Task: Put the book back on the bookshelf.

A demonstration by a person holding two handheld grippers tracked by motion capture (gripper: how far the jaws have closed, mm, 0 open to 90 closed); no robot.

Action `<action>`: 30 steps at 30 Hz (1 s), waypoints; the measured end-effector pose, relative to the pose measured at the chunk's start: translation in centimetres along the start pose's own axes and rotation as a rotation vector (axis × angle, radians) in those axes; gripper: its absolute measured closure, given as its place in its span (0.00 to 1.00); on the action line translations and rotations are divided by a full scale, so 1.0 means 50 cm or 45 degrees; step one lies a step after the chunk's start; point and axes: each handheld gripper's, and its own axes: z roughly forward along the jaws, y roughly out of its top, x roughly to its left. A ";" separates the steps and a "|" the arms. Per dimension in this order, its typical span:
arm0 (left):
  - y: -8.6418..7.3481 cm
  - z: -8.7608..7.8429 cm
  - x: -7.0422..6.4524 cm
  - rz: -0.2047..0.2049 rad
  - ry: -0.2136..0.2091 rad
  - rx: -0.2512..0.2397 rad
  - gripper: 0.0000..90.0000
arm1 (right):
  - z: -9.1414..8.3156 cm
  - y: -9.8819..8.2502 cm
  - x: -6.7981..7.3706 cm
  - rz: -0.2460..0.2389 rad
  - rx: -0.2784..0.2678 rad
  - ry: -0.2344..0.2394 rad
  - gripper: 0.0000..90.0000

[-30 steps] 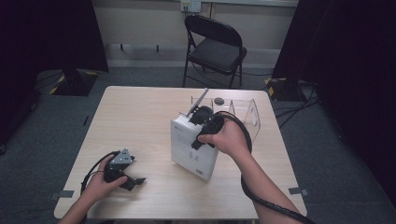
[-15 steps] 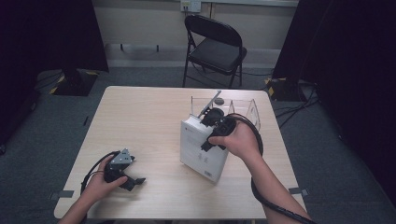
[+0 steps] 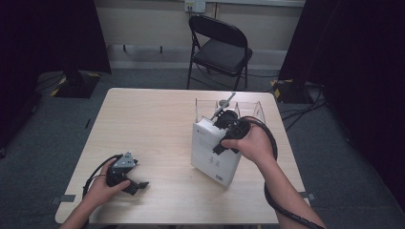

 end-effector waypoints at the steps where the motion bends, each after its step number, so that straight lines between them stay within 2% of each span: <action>1: 0.000 0.000 -0.001 0.000 0.008 0.002 0.00 | -0.002 -0.003 -0.002 -0.002 0.006 0.000 0.58; 11: 0.000 0.000 -0.001 0.000 0.007 0.001 0.00 | -0.013 -0.032 -0.016 0.033 -0.008 -0.015 0.58; 12: 0.000 0.000 -0.001 0.001 0.008 0.001 0.00 | -0.014 -0.035 -0.019 0.021 -0.008 -0.022 0.58; 13: 0.000 0.000 -0.001 -0.001 0.008 0.002 0.00 | -0.016 -0.037 -0.020 0.040 -0.006 -0.023 0.58; 17: 0.000 0.000 0.000 0.000 0.007 0.002 0.00 | -0.022 -0.047 -0.025 0.045 0.010 -0.019 0.58; 21: 0.000 0.000 -0.001 0.000 0.007 0.001 0.00 | -0.025 -0.057 -0.027 0.048 0.006 -0.045 0.58; 30: 0.000 0.000 -0.001 0.000 0.007 0.001 0.00 | -0.036 -0.089 -0.044 0.084 -0.003 -0.041 0.58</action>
